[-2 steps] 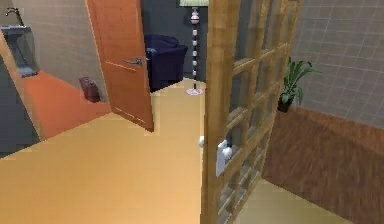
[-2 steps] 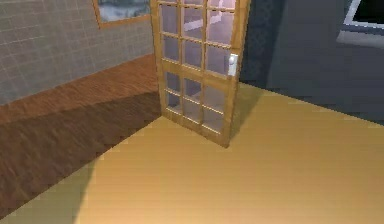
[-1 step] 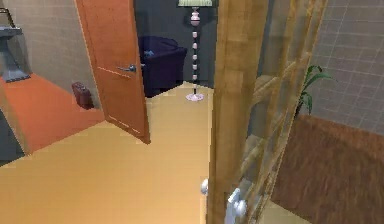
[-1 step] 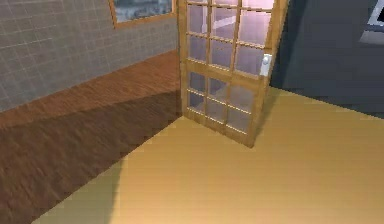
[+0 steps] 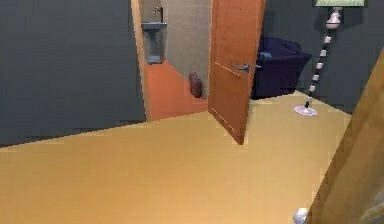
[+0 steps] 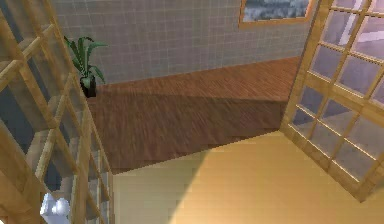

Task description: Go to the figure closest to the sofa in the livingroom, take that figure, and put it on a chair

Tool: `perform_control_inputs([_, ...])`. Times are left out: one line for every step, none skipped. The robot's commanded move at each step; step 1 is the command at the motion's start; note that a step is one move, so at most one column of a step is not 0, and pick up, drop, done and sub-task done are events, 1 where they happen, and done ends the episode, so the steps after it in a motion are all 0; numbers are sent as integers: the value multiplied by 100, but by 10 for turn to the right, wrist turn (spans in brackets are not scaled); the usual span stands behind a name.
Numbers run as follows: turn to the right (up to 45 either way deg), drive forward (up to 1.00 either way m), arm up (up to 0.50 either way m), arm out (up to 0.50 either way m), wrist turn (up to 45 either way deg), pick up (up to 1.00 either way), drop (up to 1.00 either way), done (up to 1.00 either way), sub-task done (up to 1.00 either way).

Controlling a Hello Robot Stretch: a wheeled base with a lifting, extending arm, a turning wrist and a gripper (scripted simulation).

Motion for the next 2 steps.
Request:
perform_control_inputs([-30,0,0,0,0,0,0,0,0])
perform_control_inputs([-300,0,0,0,0,0,0,0,0])
